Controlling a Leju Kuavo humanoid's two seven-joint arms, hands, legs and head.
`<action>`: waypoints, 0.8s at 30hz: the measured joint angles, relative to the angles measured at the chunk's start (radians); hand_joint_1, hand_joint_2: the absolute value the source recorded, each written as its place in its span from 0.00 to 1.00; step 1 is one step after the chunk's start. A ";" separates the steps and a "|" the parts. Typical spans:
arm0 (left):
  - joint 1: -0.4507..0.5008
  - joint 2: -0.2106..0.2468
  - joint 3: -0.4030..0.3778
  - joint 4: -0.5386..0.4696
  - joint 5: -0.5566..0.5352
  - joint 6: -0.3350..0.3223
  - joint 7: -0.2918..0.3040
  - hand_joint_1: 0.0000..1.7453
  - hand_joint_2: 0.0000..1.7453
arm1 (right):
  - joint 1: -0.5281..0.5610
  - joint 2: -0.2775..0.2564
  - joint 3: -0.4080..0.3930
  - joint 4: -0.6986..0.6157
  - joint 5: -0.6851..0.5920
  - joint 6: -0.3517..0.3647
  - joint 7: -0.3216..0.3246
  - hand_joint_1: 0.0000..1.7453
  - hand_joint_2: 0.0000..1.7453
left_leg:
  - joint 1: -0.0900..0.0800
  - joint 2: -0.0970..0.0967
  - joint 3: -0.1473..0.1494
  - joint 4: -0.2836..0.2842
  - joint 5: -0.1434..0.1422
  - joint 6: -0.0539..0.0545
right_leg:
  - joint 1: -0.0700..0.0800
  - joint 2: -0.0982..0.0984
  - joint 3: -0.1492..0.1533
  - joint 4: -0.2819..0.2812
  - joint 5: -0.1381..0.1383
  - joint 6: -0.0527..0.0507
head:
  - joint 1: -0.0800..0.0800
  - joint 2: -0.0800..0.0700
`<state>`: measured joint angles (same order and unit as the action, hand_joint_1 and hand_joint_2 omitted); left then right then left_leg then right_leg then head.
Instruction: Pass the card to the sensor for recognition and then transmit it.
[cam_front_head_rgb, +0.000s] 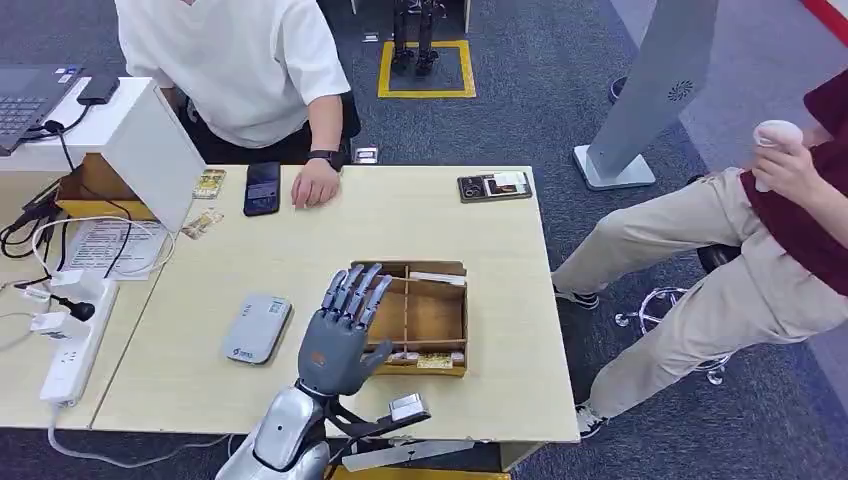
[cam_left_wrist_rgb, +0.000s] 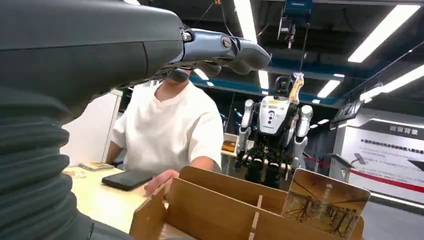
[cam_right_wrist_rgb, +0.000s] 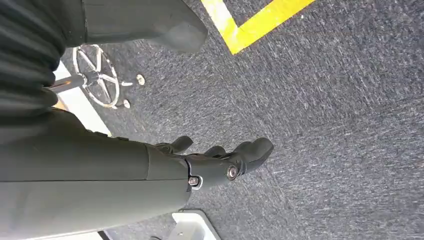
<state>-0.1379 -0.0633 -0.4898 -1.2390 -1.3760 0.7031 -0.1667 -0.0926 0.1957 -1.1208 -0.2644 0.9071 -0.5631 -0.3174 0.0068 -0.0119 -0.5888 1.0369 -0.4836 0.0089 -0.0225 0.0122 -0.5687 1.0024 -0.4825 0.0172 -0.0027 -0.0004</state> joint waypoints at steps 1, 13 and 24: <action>0.000 0.000 0.000 0.000 0.000 0.000 0.000 0.00 1.00 | 0.000 0.000 0.000 0.000 0.000 0.000 0.000 0.00 1.00 | 0.000 0.000 0.000 0.000 0.000 0.000 | 0.000 0.000 0.000 0.000 0.000 0.000 | 0.000 0.000; 0.072 -0.168 0.201 -0.166 0.319 0.002 -0.493 0.00 1.00 | 0.005 0.002 0.000 0.001 -0.010 -0.031 0.011 0.00 1.00 | -0.001 0.001 0.002 0.000 -0.001 0.001 | -0.001 0.001 0.002 -0.001 0.000 0.001 | 0.010 0.000; 0.105 -0.183 0.325 -0.259 0.356 0.001 -0.497 0.00 1.00 | 0.006 0.003 0.000 0.002 -0.017 -0.031 0.011 0.00 1.00 | -0.001 0.001 0.002 0.000 -0.001 0.000 | -0.001 0.001 0.002 0.000 0.000 0.000 | 0.005 0.000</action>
<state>-0.0329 -0.2461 -0.1644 -1.4976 -1.0201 0.7042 -0.6642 -0.0869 0.1984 -1.1212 -0.2625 0.8900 -0.5940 -0.3067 0.0059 -0.0113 -0.5868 1.0367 -0.4841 0.0094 -0.0230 0.0130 -0.5668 1.0022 -0.4827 0.0176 0.0019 -0.0004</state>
